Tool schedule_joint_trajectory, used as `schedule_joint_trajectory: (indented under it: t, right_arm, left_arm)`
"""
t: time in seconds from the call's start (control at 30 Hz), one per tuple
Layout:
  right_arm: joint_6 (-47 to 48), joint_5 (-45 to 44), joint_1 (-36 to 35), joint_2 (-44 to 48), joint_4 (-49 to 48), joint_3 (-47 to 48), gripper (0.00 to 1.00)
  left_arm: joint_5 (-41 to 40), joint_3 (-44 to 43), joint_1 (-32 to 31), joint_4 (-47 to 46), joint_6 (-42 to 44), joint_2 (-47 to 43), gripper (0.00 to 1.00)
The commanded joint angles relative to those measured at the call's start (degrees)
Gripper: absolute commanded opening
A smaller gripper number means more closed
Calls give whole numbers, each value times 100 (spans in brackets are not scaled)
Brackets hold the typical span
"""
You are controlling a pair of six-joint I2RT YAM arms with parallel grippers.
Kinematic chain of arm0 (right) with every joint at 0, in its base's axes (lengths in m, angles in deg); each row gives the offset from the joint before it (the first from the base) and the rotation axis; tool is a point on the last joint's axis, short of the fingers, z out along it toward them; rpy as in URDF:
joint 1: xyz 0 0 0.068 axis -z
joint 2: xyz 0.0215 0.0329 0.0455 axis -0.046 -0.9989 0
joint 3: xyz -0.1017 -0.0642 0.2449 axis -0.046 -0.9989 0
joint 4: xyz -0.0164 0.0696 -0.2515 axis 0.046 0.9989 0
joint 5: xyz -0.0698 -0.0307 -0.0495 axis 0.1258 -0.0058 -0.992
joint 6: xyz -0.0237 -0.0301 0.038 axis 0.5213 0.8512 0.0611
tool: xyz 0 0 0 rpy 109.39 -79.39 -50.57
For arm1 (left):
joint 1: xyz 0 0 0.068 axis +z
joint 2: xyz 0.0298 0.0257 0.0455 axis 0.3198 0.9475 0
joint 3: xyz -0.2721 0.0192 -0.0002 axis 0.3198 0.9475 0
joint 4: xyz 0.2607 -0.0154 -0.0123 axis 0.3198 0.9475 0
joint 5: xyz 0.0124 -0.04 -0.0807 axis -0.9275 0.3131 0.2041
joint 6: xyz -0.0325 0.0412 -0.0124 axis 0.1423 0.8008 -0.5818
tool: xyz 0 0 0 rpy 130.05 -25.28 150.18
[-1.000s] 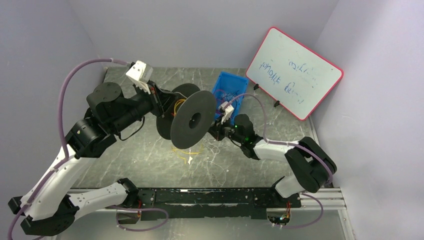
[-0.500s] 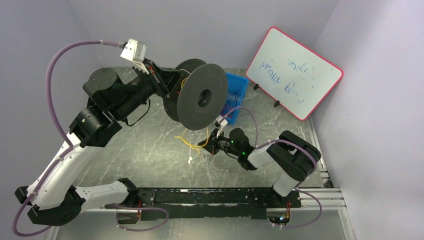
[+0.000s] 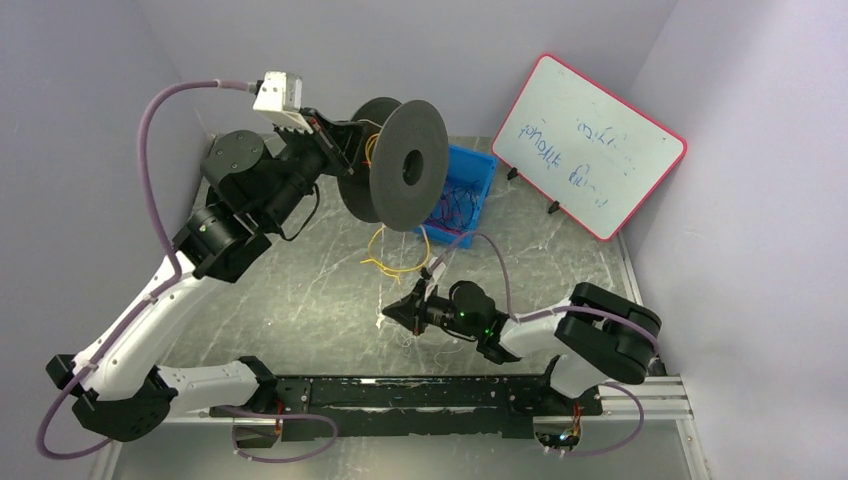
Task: Wrap the cables
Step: Wrap the cable around the cable reel.
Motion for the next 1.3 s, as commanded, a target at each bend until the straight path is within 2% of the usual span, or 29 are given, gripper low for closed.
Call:
schedule_joint_trajectory:
  t: [0.0,0.23,0.5,0.67,0.87,1.03,1.27]
  right_arm:
    - [74,-408,-277,221,242,-65,0]
    - [169,-884,-887,1013,921,44,0]
    - [541,-1715,-1579,2237,2394,494,0]
    - [807,-2094,-1871,2681,3268,918,0]
    - [1029,-2181,-1975,2742,4186,1612,0]
    - [1082,-2175,-2040,2551,4313,1886,0]
    - [1216,-3121,-2090,2458,4896,1722,0]
  left_arm:
    - [-462,10,18,-1157,-108,98,7]
    - [-962,247,15,-1389,274,314,7]
    - [-1555,772,18,-1718,696,446,7]
    - [-1747,1037,19,-1811,835,493,7]
    - [-1723,1172,17,-1740,758,512,7]
    - [-1701,1183,20,-1677,755,499,7]
    - [-1661,1002,14,-1443,914,408,7]
